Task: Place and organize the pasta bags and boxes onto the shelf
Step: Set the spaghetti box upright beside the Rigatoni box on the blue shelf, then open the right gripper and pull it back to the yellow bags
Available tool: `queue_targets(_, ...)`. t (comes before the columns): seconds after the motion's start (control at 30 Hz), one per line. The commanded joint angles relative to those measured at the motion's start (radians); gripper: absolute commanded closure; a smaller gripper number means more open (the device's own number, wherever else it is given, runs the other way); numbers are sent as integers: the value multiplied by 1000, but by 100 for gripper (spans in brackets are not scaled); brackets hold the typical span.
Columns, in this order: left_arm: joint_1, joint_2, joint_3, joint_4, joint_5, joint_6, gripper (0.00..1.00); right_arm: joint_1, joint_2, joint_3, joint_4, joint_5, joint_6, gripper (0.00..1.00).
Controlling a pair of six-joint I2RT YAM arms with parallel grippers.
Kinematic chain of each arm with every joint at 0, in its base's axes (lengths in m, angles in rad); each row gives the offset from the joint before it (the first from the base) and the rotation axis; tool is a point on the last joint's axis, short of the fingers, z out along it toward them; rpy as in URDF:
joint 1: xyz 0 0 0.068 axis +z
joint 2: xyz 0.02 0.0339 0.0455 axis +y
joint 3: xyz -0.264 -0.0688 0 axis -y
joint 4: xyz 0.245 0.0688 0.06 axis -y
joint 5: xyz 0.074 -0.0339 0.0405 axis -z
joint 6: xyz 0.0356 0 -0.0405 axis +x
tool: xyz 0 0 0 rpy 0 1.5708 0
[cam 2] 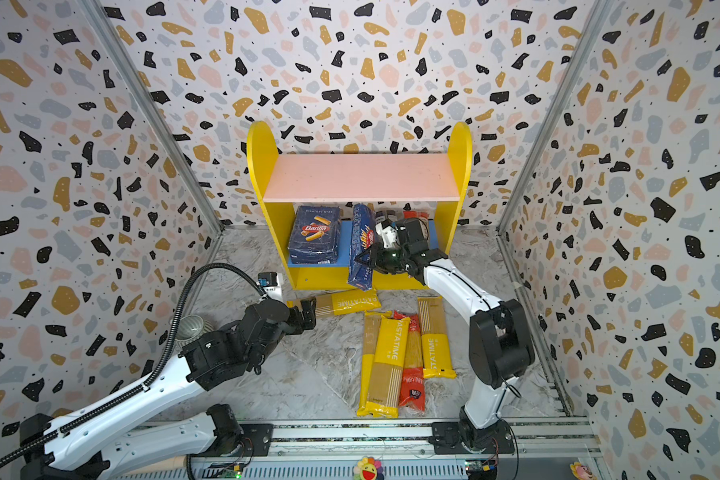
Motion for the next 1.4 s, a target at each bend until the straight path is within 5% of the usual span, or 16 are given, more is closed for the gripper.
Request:
queue_targets(0.0, 36, -12, -33, 45, 73, 24, 1, -5, 18, 178, -2, 5, -111, 72)
queue_targets(0.33, 105, -38, -54, 43, 122, 43, 0, -11, 196, 487, -250, 205, -244, 68)
queue_targets(0.63, 127, -38, -65, 45, 141, 47, 1, -1, 237, 532, -309, 207, -269, 23)
queue_targets(0.97, 129, -78, -97, 28, 154, 14, 1, 1, 42, 315, -242, 209, -240, 19)
queue_targets(1.37, 127, -157, -225, 45, 285, -33, 0, 37, -375, -197, -163, 234, -196, 19)
